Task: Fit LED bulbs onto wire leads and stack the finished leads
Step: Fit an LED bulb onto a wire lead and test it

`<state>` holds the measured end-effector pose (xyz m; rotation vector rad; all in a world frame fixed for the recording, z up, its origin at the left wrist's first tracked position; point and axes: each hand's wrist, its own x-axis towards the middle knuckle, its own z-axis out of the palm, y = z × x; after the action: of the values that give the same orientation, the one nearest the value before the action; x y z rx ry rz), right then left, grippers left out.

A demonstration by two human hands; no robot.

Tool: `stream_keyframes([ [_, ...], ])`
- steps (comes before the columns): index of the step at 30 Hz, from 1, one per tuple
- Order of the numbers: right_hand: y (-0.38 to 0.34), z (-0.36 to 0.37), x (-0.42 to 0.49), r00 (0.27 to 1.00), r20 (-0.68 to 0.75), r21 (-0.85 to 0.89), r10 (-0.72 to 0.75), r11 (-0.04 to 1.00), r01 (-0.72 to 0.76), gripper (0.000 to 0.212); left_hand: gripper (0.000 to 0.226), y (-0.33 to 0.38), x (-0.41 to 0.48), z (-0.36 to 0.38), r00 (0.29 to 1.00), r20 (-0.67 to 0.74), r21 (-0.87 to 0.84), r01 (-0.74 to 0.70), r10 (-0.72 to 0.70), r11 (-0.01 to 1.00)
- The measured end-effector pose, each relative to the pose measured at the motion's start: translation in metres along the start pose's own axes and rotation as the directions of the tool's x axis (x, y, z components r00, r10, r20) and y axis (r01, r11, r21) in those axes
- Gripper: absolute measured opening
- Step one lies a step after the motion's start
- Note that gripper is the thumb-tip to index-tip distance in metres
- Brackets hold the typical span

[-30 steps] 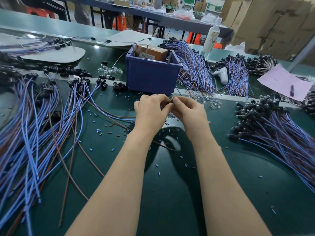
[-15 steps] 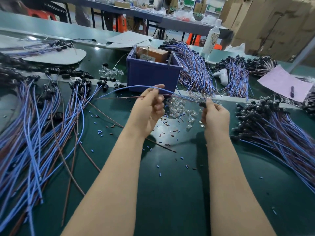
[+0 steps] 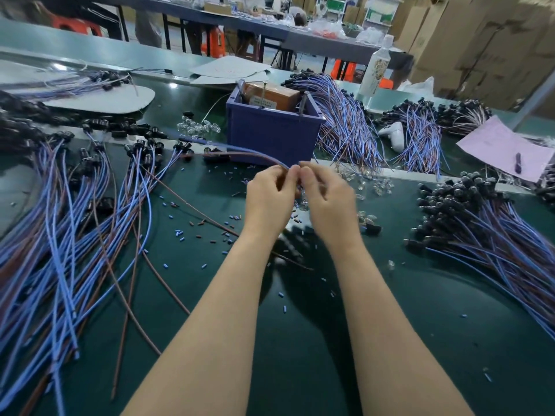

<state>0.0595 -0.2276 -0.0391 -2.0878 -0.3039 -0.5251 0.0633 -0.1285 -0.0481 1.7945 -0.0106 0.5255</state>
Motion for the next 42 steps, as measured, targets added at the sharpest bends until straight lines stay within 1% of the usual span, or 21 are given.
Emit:
stream_keyframes([
  [2, -0.003, 0.008, -0.001, 0.997, 0.066, 0.077, 0.036, 0.996, -0.041, 0.023, 0.025, 0.0, -0.001, -0.001, 0.997, 0.057, 0.148, -0.056, 0.048, 0.987],
  [3, -0.002, 0.008, 0.0, 0.993, 0.082, 0.135, 0.088, 0.986, -0.099, 0.021, 0.024, -0.001, -0.001, -0.001, 0.994, 0.096, 0.208, -0.075, 0.056, 0.975],
  [4, -0.001, 0.007, 0.001, 0.983, 0.099, 0.217, 0.152, 0.961, -0.171, 0.017, 0.025, -0.002, -0.001, 0.0, 0.989, 0.138, 0.259, -0.095, 0.061, 0.961],
  [6, 0.001, 0.003, 0.002, 0.953, 0.139, 0.396, 0.269, 0.867, -0.303, 0.018, 0.026, -0.003, -0.003, 0.001, 0.977, 0.209, 0.307, -0.113, 0.049, 0.945],
  [8, 0.002, 0.001, 0.003, 0.927, 0.164, 0.503, 0.337, 0.78, -0.373, 0.022, 0.022, -0.002, -0.004, 0.003, 0.97, 0.242, 0.305, -0.085, 0.009, 0.948],
  [12, 0.002, 0.007, 0.005, 0.879, 0.168, 0.65, 0.445, 0.621, -0.439, 0.017, 0.02, -0.003, -0.003, 0.002, 0.955, 0.292, 0.246, -0.019, -0.055, 0.969],
  [14, 0.004, 0.008, 0.006, 0.859, 0.141, 0.698, 0.492, 0.566, -0.438, 0.015, 0.024, -0.004, -0.002, 0.002, 0.947, 0.309, 0.183, 0.028, -0.084, 0.983],
  [15, 0.006, 0.007, 0.006, 0.853, 0.104, 0.7, 0.511, 0.572, -0.428, 0.015, 0.025, -0.004, -0.001, 0.001, 0.95, 0.292, 0.139, 0.07, -0.108, 0.988],
  [17, 0.012, 0.005, 0.007, 0.857, -0.029, 0.615, 0.515, 0.685, -0.391, 0.016, 0.027, -0.002, 0.001, 0.001, 0.961, 0.206, -0.013, 0.19, -0.183, 0.982],
  [18, 0.014, 0.004, 0.007, 0.863, -0.096, 0.549, 0.496, 0.749, -0.37, 0.014, 0.029, -0.002, 0.003, 0.001, 0.96, 0.156, -0.124, 0.252, -0.232, 0.96],
  [20, 0.017, 0.003, 0.007, 0.877, -0.176, 0.44, 0.448, 0.833, -0.337, 0.005, 0.032, -0.001, 0.007, -0.001, 0.94, 0.07, -0.331, 0.337, -0.333, 0.881],
  [21, 0.017, 0.004, 0.006, 0.886, -0.196, 0.385, 0.42, 0.864, -0.325, 0.006, 0.032, -0.001, 0.008, -0.002, 0.932, 0.034, -0.378, 0.347, -0.361, 0.858],
  [22, 0.017, 0.005, 0.005, 0.9, -0.202, 0.33, 0.387, 0.892, -0.31, 0.014, 0.032, -0.001, 0.008, -0.003, 0.928, 0.0, -0.38, 0.344, -0.372, 0.858],
  [24, 0.017, 0.007, 0.002, 0.929, -0.188, 0.223, 0.318, 0.935, -0.275, 0.028, 0.03, -0.002, 0.006, -0.003, 0.933, -0.072, -0.298, 0.316, -0.352, 0.901],
  [27, 0.014, 0.01, 0.0, 0.957, -0.133, 0.1, 0.257, 0.964, -0.245, 0.039, 0.029, -0.005, 0.004, -0.004, 0.947, -0.171, -0.097, 0.258, -0.272, 0.961],
  [29, 0.013, 0.012, 0.0, 0.965, -0.101, 0.047, 0.241, 0.97, -0.237, 0.041, 0.041, -0.007, 0.004, -0.008, 0.943, -0.23, 0.022, 0.254, -0.242, 0.967],
  [31, 0.012, 0.013, -0.001, 0.97, -0.072, -0.005, 0.232, 0.973, -0.233, 0.042, 0.052, -0.009, 0.003, -0.01, 0.945, -0.254, 0.114, 0.239, -0.204, 0.964],
  [33, 0.012, 0.013, -0.002, 0.972, -0.048, -0.053, 0.23, 0.971, -0.232, 0.043, 0.056, -0.01, 0.001, -0.009, 0.959, -0.231, 0.203, 0.213, -0.165, 0.956],
  [35, 0.012, 0.013, -0.002, 0.975, -0.027, -0.086, 0.222, 0.971, -0.224, 0.043, 0.054, -0.011, 0.0, -0.008, 0.97, -0.2, 0.252, 0.185, -0.136, 0.95],
  [38, 0.012, 0.014, -0.002, 0.979, -0.009, -0.104, 0.202, 0.974, -0.202, 0.044, 0.05, -0.01, -0.001, -0.008, 0.983, -0.164, 0.259, 0.117, -0.076, 0.959],
  [42, 0.012, 0.015, -0.002, 0.981, -0.007, -0.114, 0.191, 0.975, -0.191, 0.043, 0.065, -0.007, -0.004, -0.004, 0.993, -0.118, 0.237, 0.003, 0.026, 0.971],
])
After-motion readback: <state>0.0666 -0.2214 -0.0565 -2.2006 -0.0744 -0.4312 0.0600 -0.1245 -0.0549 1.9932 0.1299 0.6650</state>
